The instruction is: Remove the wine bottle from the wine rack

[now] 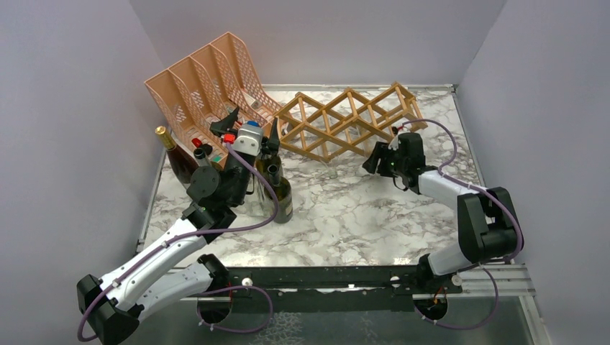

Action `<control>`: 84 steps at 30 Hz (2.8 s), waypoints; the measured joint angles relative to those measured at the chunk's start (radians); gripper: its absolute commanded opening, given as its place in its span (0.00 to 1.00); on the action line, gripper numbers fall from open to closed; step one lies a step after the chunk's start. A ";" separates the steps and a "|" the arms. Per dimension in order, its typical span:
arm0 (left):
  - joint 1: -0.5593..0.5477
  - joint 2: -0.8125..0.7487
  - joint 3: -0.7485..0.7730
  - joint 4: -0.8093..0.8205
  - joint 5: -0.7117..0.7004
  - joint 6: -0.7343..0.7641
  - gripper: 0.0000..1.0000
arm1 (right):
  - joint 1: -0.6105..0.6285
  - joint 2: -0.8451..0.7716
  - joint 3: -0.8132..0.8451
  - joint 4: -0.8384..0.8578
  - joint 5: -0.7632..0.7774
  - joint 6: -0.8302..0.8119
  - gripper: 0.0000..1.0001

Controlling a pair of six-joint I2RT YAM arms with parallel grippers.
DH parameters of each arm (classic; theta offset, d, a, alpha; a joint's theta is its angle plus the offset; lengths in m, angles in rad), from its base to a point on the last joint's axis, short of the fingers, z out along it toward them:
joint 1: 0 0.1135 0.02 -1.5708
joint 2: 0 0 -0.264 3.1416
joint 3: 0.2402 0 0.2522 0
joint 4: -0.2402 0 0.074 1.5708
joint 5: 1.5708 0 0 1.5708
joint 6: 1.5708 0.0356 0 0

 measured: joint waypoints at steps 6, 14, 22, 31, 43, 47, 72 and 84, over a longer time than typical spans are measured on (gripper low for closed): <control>0.000 -0.002 -0.006 0.011 0.000 0.000 0.91 | -0.004 0.038 0.000 0.037 0.000 0.006 0.42; 0.000 -0.004 -0.006 0.015 0.000 0.000 0.91 | -0.006 0.037 -0.005 0.042 0.002 -0.001 0.33; 0.000 -0.004 -0.010 0.016 0.001 -0.005 0.91 | -0.006 -0.087 -0.120 0.051 0.002 0.000 0.27; 0.000 -0.005 -0.012 0.018 0.001 -0.010 0.91 | -0.006 -0.310 -0.222 0.001 0.002 0.061 0.24; 0.000 -0.008 -0.012 0.019 0.002 -0.027 0.91 | -0.007 -0.509 -0.191 -0.280 0.016 0.134 0.06; 0.000 -0.010 -0.012 0.019 0.003 -0.032 0.91 | -0.006 -0.572 -0.159 -0.388 0.016 0.156 0.01; 0.000 -0.050 0.008 -0.048 0.226 -0.074 0.97 | -0.006 -0.706 0.150 -0.974 -0.057 0.096 0.01; -0.041 0.183 0.307 -0.284 0.909 -0.214 0.99 | -0.006 -0.681 0.212 -1.052 -0.255 -0.055 0.01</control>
